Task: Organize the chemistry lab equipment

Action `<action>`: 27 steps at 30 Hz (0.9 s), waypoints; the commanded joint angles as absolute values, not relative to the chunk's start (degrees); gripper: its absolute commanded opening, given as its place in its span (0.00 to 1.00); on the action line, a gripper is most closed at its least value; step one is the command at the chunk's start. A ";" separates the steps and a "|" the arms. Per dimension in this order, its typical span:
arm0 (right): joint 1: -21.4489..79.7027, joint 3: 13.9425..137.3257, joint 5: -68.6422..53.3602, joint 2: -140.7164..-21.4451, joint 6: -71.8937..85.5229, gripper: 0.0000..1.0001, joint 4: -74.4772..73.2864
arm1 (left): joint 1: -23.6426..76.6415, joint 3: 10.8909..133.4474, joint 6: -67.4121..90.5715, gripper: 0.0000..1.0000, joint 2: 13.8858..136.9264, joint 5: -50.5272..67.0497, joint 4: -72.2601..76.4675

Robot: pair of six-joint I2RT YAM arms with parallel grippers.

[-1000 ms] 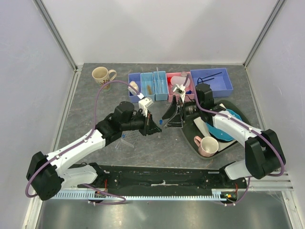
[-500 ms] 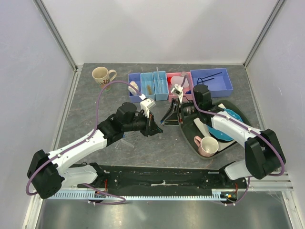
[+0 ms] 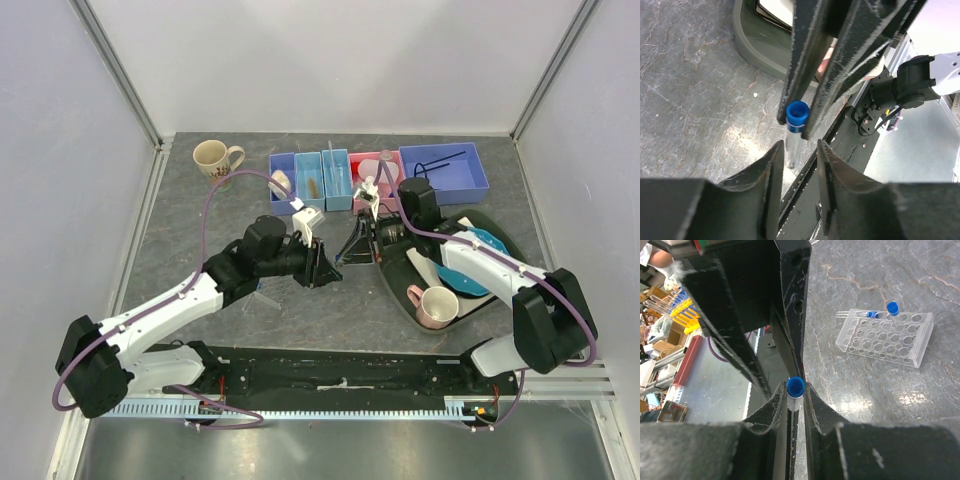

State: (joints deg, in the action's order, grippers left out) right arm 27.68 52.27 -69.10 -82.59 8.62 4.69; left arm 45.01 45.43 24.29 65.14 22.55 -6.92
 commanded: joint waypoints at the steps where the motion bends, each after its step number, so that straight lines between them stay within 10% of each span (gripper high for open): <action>1: 28.04 55.63 -68.03 -83.76 5.36 0.08 3.61 | 45.09 45.27 26.89 0.43 60.22 21.71 -6.23; 12: 28.56 65.99 -57.43 -87.36 -9.46 0.08 -8.35 | 38.80 55.86 16.89 0.99 43.17 -5.47 -40.46; 27: 45.34 70.84 -35.96 -94.74 -17.93 0.08 -0.62 | 18.90 52.65 18.98 1.00 43.60 -16.87 -43.33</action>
State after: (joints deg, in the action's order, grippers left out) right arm 42.68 67.92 -42.65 -91.81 -14.46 -4.29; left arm 19.33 55.09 17.06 44.60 -12.80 -42.30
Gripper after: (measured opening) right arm 0.207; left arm 0.993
